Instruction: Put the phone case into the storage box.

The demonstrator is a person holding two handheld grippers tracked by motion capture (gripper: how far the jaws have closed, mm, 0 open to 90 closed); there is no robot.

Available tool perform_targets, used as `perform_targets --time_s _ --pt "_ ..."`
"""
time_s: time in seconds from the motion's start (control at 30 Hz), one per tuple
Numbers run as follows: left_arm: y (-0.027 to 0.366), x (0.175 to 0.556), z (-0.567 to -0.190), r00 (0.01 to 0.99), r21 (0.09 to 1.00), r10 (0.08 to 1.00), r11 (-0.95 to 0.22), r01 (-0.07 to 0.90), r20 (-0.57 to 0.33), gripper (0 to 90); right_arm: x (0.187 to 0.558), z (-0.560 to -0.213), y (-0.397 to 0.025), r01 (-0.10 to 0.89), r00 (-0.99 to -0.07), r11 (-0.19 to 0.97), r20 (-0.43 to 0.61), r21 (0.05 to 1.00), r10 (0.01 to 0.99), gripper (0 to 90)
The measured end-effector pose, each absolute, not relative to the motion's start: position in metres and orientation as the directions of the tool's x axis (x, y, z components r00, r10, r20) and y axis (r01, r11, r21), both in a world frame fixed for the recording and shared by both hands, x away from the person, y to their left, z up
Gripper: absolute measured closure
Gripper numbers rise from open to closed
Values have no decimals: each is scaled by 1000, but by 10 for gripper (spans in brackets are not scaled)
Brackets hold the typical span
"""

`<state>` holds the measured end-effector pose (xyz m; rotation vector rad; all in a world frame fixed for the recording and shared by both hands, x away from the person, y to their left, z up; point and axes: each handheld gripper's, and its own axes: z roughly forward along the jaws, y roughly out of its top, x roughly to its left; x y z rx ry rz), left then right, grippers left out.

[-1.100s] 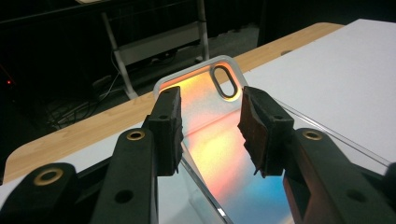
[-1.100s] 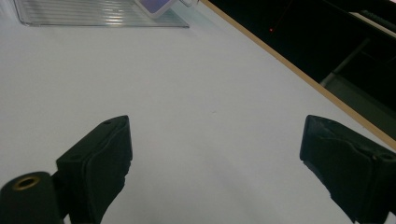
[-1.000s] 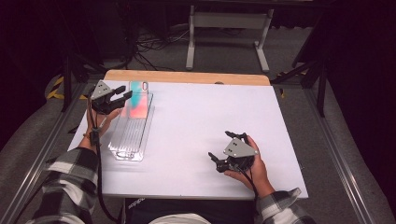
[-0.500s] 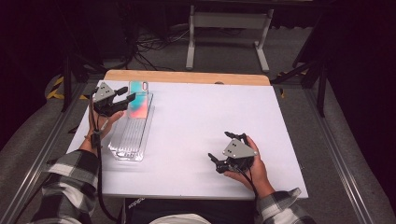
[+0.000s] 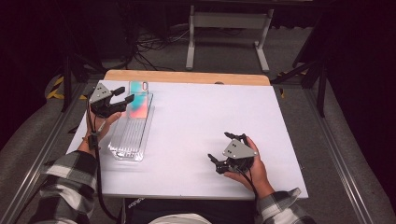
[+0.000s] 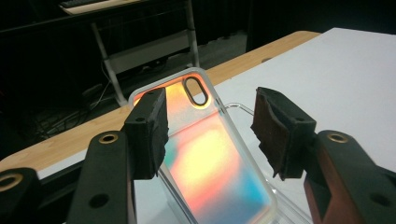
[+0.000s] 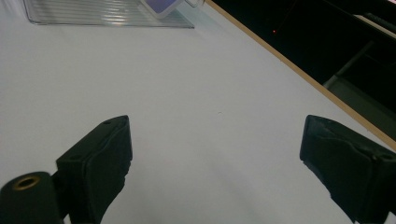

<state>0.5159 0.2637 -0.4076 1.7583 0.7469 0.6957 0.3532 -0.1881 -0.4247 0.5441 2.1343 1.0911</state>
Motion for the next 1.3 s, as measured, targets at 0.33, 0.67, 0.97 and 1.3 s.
perform_targets --time_s 0.33,0.67,0.97,1.3 --pt "263 513 -407 625 957 776 -239 161 89 286 353 -424 -189 60 -684 559 -374 827 626 100" --pt "263 513 -406 616 957 783 -238 166 88 143 353 -424 -189 57 -687 562 -376 825 622 100" --pt "264 513 -405 606 959 791 -230 164 86 63 353 -424 -189 57 -685 561 -377 826 624 100" --pt "264 512 -404 611 963 788 -215 162 73 19 353 -422 -190 52 -680 548 -372 835 631 90"
